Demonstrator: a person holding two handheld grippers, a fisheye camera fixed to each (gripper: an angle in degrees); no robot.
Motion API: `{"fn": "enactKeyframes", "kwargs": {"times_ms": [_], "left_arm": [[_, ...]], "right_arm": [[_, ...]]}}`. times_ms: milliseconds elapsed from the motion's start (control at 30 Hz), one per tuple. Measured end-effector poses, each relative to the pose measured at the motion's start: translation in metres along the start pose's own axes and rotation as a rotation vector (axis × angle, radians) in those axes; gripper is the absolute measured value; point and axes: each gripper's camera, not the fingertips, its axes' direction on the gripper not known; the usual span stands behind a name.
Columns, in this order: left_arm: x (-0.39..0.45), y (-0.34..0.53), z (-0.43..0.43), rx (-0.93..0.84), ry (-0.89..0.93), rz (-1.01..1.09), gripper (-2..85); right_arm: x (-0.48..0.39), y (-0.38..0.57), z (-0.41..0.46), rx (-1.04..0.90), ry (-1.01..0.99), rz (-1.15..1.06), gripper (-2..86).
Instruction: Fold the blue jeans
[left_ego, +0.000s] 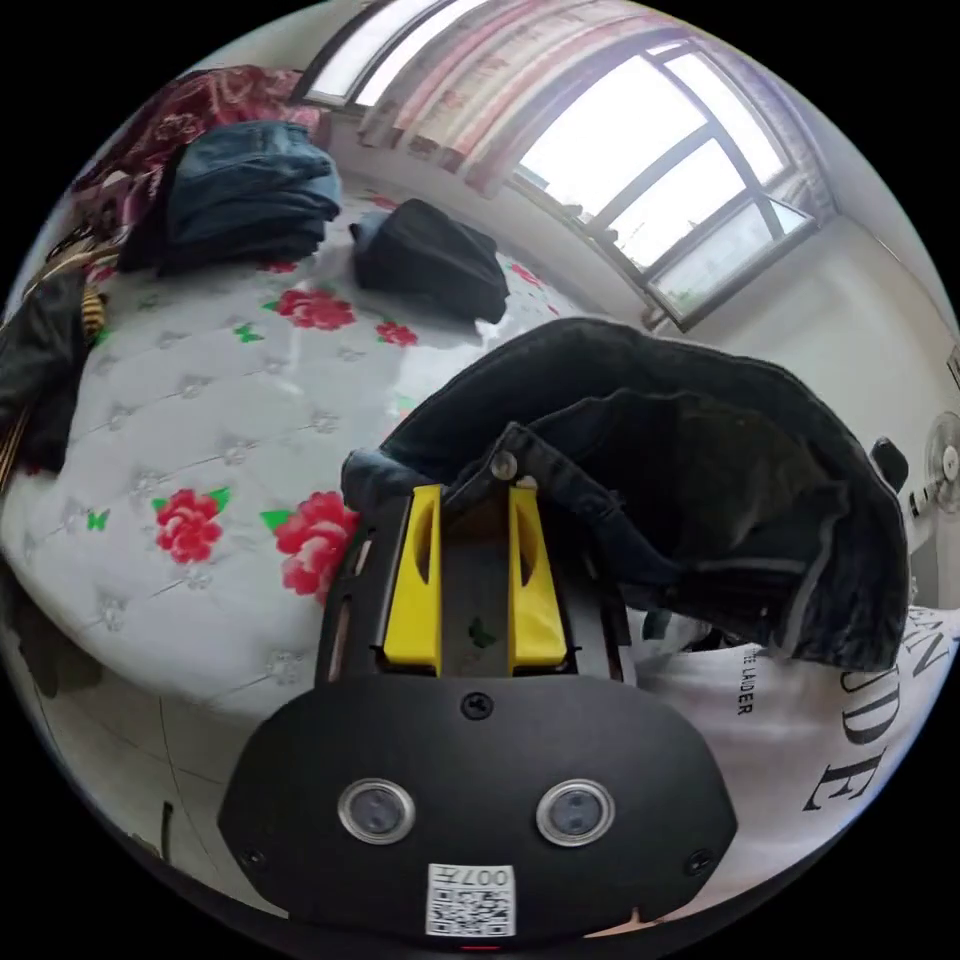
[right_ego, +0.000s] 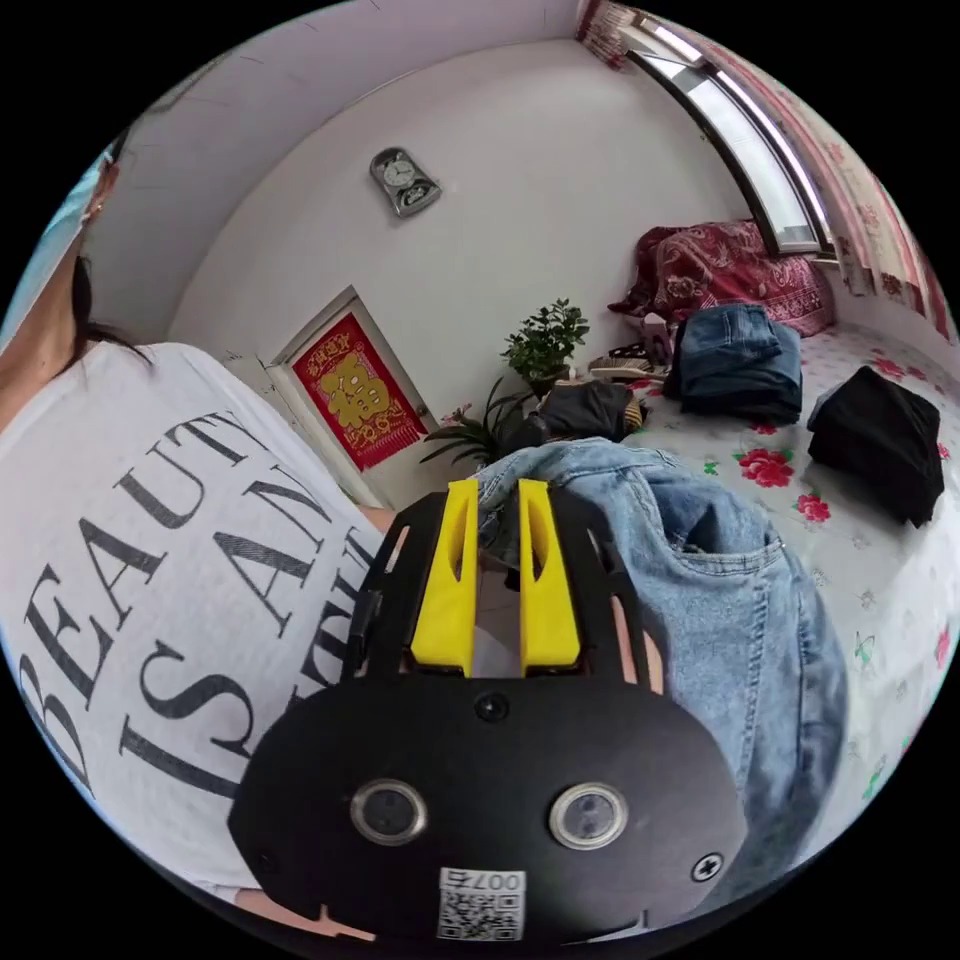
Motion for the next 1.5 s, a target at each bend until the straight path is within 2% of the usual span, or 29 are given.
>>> {"fn": "enactKeyframes", "kwargs": {"times_ms": [67, 167, 200, 333, 433, 533, 600, 667, 767, 867, 933, 1067, 1133, 1233, 1300, 1400, 1500], "left_arm": [[-0.033, 0.019, -0.029, 0.04, -0.056, -0.079, 9.2], [-0.072, 0.054, -0.075, 0.103, -0.137, -0.206, 9.3], [-0.079, 0.064, -0.088, 0.117, -0.155, -0.226, 9.4], [-0.068, 0.067, -0.093, 0.087, -0.22, -0.146, 10.3], [-0.041, 0.042, -0.057, 0.009, -0.171, -0.012, 11.6], [0.0, 0.005, 0.003, -0.103, -0.086, 0.152, 13.5], [0.027, -0.015, 0.045, -0.176, -0.1, 0.255, 14.2], [0.046, -0.031, 0.087, -0.244, -0.139, 0.312, 14.4], [0.049, -0.043, 0.151, -0.428, -0.248, 0.218, 13.1], [0.069, -0.03, 0.165, -0.427, -0.42, 0.285, 9.8], [0.093, -0.012, 0.162, -0.423, -0.481, 0.441, 5.4], [0.091, 0.01, 0.107, -0.254, -0.324, 0.337, 1.9], [0.091, 0.033, 0.05, -0.098, -0.194, 0.3, 0.7], [0.106, 0.063, -0.019, 0.03, -0.197, 0.323, 0.1], [0.114, 0.074, -0.064, 0.115, -0.202, 0.29, -0.1], [0.137, 0.08, -0.12, 0.221, -0.209, 0.322, -0.2], [0.151, 0.086, -0.141, 0.298, -0.269, 0.311, -0.2]], "right_arm": [[0.011, 0.008, 0.004, 0.023, 0.019, 0.06, 2.8], [0.034, 0.044, 0.0, -0.014, 0.195, 0.233, 3.9], [0.042, 0.067, -0.008, -0.025, 0.31, 0.321, 4.4], [0.045, 0.154, -0.055, -0.093, 0.745, 0.639, 6.5], [0.034, 0.202, -0.084, -0.124, 0.937, 0.828, 7.4], [0.031, 0.232, -0.092, -0.181, 1.03, 0.949, 8.7], [0.033, 0.244, -0.09, -0.218, 1.06, 1.004, 9.5], [0.034, 0.252, -0.087, -0.229, 1.094, 1.041, 10.1], [0.039, 0.261, -0.079, -0.2, 1.087, 1.091, 10.1], [0.054, 0.276, -0.062, -0.22, 1.074, 1.168, 9.2], [0.048, 0.277, -0.059, -0.113, 1.146, 1.185, 7.2], [0.022, 0.268, -0.064, 0.021, 1.229, 1.199, 1.9], [-0.015, 0.247, -0.067, 0.146, 1.35, 1.064, 0.6], [-0.047, 0.21, -0.076, 0.19, 1.5, 0.919, 0.1], [-0.065, 0.186, -0.093, 0.304, 1.617, 0.814, 0.0], [-0.07, 0.143, -0.13, 0.444, 1.622, 0.617, 0.1], [-0.037, 0.115, -0.16, 0.451, 1.431, 0.545, 0.8]]}}
